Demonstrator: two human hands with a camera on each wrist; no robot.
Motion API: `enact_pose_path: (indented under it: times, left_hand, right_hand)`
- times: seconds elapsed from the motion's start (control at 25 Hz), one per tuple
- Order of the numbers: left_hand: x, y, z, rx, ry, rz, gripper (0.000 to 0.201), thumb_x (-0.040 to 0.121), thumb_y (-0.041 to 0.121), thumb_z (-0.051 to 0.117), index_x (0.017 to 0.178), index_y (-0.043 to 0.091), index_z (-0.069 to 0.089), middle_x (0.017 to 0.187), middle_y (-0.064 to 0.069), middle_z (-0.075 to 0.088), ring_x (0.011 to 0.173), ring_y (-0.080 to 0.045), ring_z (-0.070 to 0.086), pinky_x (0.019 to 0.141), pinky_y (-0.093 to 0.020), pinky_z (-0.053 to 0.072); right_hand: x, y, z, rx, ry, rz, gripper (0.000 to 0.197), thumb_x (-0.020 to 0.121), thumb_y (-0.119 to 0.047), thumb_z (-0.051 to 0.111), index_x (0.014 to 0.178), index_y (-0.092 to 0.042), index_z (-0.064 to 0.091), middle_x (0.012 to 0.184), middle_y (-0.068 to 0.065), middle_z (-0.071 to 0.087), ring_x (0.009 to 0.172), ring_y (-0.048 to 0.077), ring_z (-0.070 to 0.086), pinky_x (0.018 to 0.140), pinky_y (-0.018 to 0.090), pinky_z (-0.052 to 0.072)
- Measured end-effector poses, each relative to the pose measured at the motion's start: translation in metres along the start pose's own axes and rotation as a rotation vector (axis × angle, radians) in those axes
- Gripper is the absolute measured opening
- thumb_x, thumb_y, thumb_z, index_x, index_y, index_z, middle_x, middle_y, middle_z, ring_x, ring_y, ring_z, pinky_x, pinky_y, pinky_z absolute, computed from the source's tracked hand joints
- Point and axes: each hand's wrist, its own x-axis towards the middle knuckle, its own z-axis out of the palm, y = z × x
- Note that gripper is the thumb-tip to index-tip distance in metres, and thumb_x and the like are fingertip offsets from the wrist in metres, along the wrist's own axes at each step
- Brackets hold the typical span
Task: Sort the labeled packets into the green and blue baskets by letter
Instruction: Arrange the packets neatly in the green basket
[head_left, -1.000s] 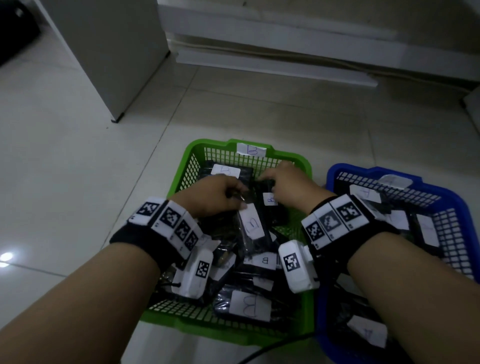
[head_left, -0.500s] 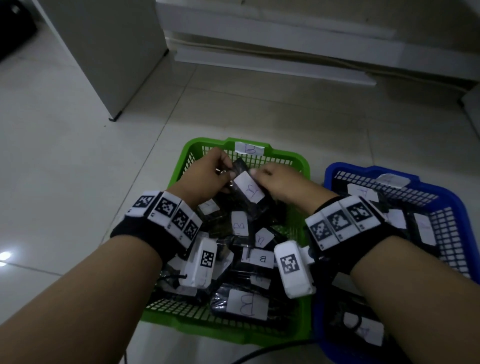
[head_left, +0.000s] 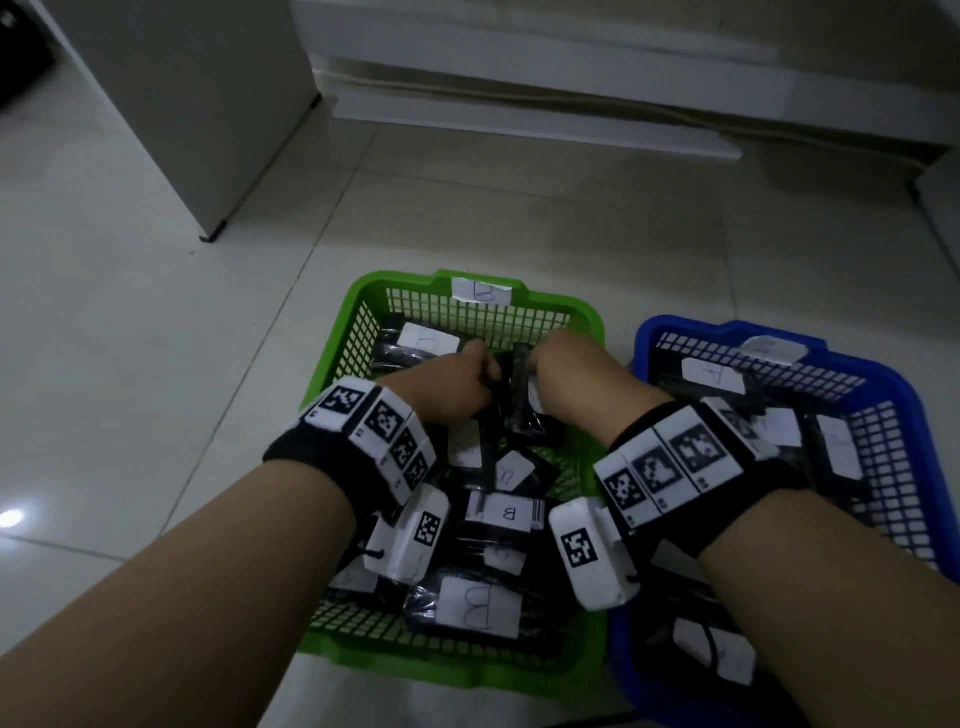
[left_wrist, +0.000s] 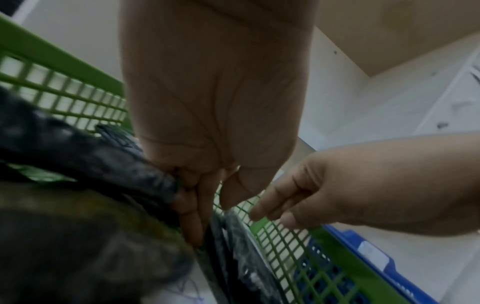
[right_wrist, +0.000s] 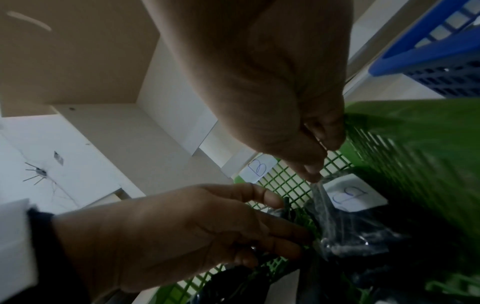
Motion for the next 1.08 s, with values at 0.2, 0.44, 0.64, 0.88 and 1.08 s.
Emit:
enact_pose_path:
  times: [0.2,0.44,0.64,0.88,1.08]
  left_hand:
    - [0.016,0.011,0.004,-0.094,0.004,-0.059,0.022,0.091,0.007,0.048,0.107,0.01,0.034,0.106,-0.016,0.055,0.094,-0.028,0.054,0.083,-0.039,0.044]
    - [0.009,0.017,0.01,-0.028,-0.012,-0.095,0.03,0.091,0.009,0.049,0.117,0.011,0.036,0.114,-0.014,0.054,0.105,-0.027,0.053,0.081,-0.031,0.039]
    - [0.009,0.02,0.008,-0.047,-0.021,-0.098,0.044,0.092,0.009,0.045,0.135,0.016,0.046,0.137,-0.012,0.051,0.122,-0.025,0.05,0.092,-0.026,0.04]
    - [0.012,0.025,0.014,-0.153,-0.027,-0.13,0.055,0.091,0.017,0.053,0.143,0.018,0.037,0.141,-0.01,0.047,0.124,-0.025,0.05,0.104,-0.033,0.041]
    - [0.022,0.022,0.016,-0.286,-0.045,-0.1,0.052,0.087,0.019,0.061,0.137,0.017,0.047,0.133,-0.009,0.055,0.117,-0.024,0.056,0.104,-0.04,0.044]
  right_hand:
    - [-0.01,0.013,0.011,-0.271,0.042,-0.207,0.039,0.092,-0.018,0.048,0.131,-0.021,0.053,0.151,0.012,0.035,0.146,0.03,0.015,0.119,0.053,0.001]
    - [-0.02,0.021,0.018,-0.284,0.056,-0.239,0.043,0.095,-0.047,0.038,0.138,-0.044,0.038,0.141,0.007,0.04,0.138,0.03,0.028,0.111,0.063,-0.016]
    - [-0.014,0.02,0.009,-0.17,0.035,-0.238,0.035,0.095,-0.038,0.042,0.129,-0.038,0.051,0.142,0.005,0.04,0.137,0.029,0.031,0.108,0.064,-0.014]
    - [-0.008,0.044,0.005,0.256,0.243,-0.074,0.046,0.088,0.001,0.055,0.132,-0.012,0.051,0.159,0.005,-0.009,0.138,0.035,0.03,0.109,0.037,0.037]
    - [-0.006,0.052,0.004,0.332,0.254,-0.111,0.056,0.083,0.007,0.059,0.131,-0.021,0.052,0.158,-0.002,-0.005,0.131,0.028,0.041,0.091,0.022,0.04]
